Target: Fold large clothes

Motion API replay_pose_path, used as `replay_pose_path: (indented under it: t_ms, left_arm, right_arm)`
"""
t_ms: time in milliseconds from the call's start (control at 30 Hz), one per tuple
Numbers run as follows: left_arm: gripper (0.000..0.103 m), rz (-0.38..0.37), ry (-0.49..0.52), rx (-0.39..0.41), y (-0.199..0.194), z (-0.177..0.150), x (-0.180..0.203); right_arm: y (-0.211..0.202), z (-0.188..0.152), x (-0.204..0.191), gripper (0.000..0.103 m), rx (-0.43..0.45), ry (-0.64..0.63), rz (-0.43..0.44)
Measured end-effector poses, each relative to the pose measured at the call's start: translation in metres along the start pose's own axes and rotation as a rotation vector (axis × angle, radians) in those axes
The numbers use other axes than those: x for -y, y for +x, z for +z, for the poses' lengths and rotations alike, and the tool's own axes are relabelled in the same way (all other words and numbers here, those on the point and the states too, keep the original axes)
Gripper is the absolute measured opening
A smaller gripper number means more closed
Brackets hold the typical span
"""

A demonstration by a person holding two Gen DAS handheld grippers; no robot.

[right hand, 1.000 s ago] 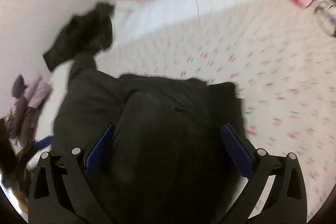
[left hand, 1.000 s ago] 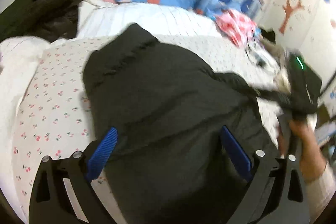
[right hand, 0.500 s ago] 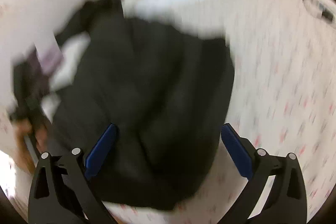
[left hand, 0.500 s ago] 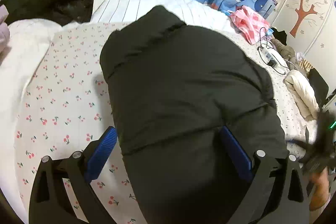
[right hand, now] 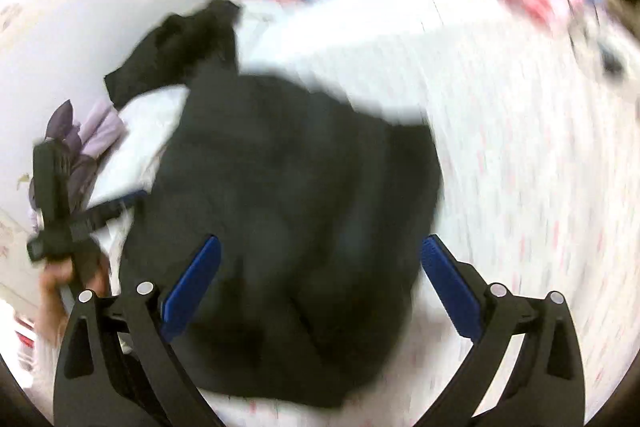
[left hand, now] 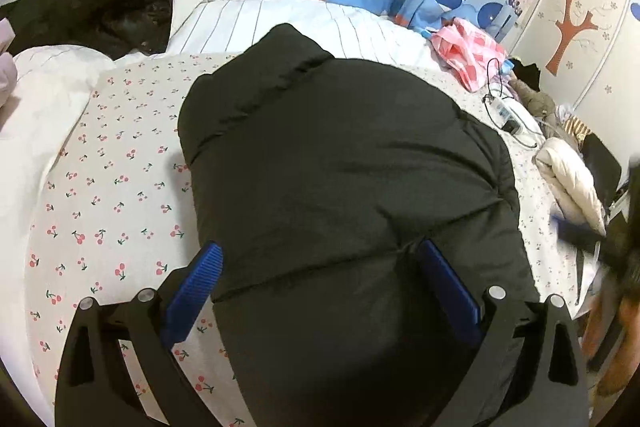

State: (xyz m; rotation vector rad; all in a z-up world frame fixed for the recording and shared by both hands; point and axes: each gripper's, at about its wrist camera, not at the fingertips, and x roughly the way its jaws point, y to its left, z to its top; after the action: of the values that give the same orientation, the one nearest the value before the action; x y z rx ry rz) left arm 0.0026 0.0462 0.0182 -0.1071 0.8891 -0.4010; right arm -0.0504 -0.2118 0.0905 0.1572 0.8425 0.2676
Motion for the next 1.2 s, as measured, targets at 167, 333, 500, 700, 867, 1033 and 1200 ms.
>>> replay_pose_path:
  t_ms: [167,333,500,700,867,1033,1200]
  left_arm:
    - [0.095,0.022,0.048,-0.021,0.01,-0.004,0.009]
    - [0.095,0.005,0.062,-0.034,0.011,-0.002,0.009]
    - [0.095,-0.104,-0.121,-0.025,-0.003,0.005,-0.03]
    - [0.095,-0.218,-0.43,-0.149,0.02,-0.01,-0.092]
    - [0.096,-0.313,-0.407,-0.228,0.043,-0.021,-0.071]
    - [0.096,-0.15,-0.212,-0.124,0.015,-0.007,-0.042]
    - [0.096,-0.106,-0.169,-0.176,0.022,-0.015,-0.04]
  right_arm:
    - [0.101,0.043,0.002,0.097,-0.075,0.001,-0.114]
    - [0.152,0.027,0.035,0.097,-0.219,0.184,0.018]
    - [0.075,0.01,0.055,0.097,-0.06,0.188,0.012]
    - [0.063,-0.057,0.087,0.097,-0.168,0.379,0.068]
    - [0.11,-0.098,0.065,0.097,-0.312,0.514,0.303]
    - [0.121,-0.098,0.028,0.097,-0.366,0.471,0.381]
    - [0.061,-0.083,0.056,0.097,-0.18,0.439,0.164]
